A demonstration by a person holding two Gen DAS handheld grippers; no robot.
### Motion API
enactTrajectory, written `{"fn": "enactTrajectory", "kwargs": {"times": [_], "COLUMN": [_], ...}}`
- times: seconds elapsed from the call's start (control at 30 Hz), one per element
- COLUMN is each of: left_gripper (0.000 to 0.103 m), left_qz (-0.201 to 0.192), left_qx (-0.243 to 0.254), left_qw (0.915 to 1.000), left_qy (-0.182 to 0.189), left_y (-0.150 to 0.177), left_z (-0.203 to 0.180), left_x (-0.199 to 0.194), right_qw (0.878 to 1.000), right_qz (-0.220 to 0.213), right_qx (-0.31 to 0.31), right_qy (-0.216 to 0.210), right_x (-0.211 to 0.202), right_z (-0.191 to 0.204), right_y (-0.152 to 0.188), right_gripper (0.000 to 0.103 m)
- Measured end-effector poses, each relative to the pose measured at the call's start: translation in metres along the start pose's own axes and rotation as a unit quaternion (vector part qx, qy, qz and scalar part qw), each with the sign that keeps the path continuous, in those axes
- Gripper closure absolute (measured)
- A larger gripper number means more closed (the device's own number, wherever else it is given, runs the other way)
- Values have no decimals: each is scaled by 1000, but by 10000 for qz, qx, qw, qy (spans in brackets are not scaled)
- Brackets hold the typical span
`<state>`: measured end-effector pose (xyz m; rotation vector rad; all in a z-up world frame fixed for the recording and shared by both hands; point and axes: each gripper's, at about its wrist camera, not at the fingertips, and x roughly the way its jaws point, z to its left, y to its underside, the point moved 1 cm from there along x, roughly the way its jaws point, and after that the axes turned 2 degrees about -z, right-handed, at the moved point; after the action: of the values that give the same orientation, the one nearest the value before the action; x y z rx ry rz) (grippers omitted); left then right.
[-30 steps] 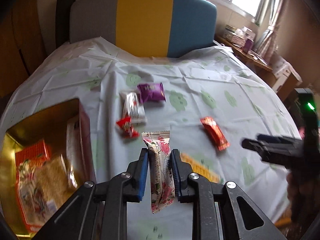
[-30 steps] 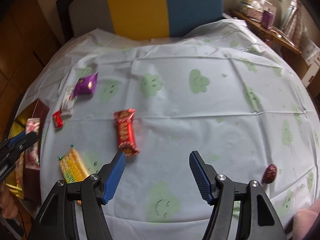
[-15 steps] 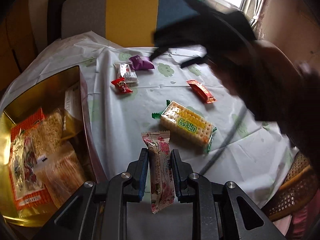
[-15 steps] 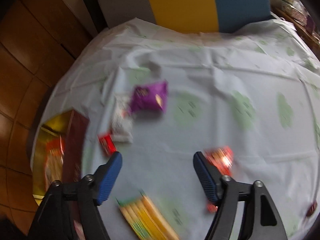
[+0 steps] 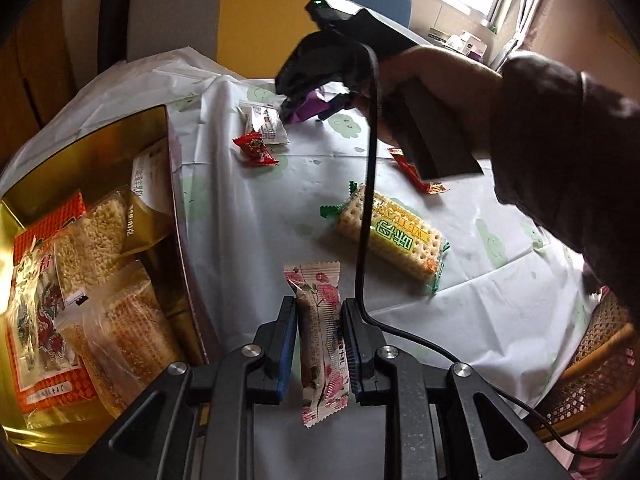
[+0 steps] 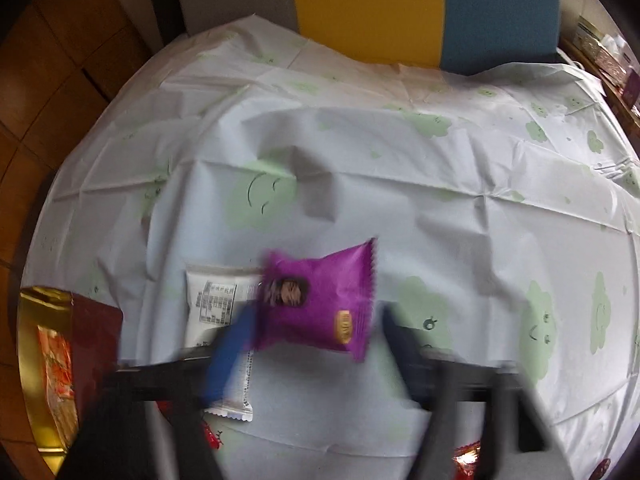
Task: Organize snacks
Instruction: 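Lift the pink floral bar with the left gripper while the right gripper grasps the purple bag, then carry the pink floral bar into the gold tray and open the left gripper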
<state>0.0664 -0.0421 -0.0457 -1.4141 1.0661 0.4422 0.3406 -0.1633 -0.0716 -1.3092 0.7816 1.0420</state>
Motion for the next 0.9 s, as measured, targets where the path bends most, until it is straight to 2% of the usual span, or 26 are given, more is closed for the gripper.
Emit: {"fn": "enactTrajectory", "kwargs": {"times": [0.2, 0.57, 0.73, 0.83, 0.9], "left_gripper": [80, 80, 80, 80, 80], "left_qz": [-3, -156, -177, -318, -428], "left_qx": [34, 129, -37, -87, -142], "left_qw": [10000, 9997, 9998, 9995, 9990], "left_qy": [24, -168, -106, 2, 31], "left_y": [0, 1, -5, -8, -11], "left_z": [-3, -6, 1, 3, 4], "left_x": [3, 5, 4, -8, -18], "right_qw": [9997, 9972, 9970, 9978, 9981], "right_qz": [-69, 25, 27, 11, 97], "right_qx": [-187, -662, -724, -612, -604], "right_qy": [-109, -350, -258, -243, -25], "right_x": [-19, -83, -102, -104, -99], "right_z": [-16, -43, -57, -68, -73], "right_y": [23, 108, 154, 169, 176], "right_gripper": [61, 61, 61, 61, 61]}}
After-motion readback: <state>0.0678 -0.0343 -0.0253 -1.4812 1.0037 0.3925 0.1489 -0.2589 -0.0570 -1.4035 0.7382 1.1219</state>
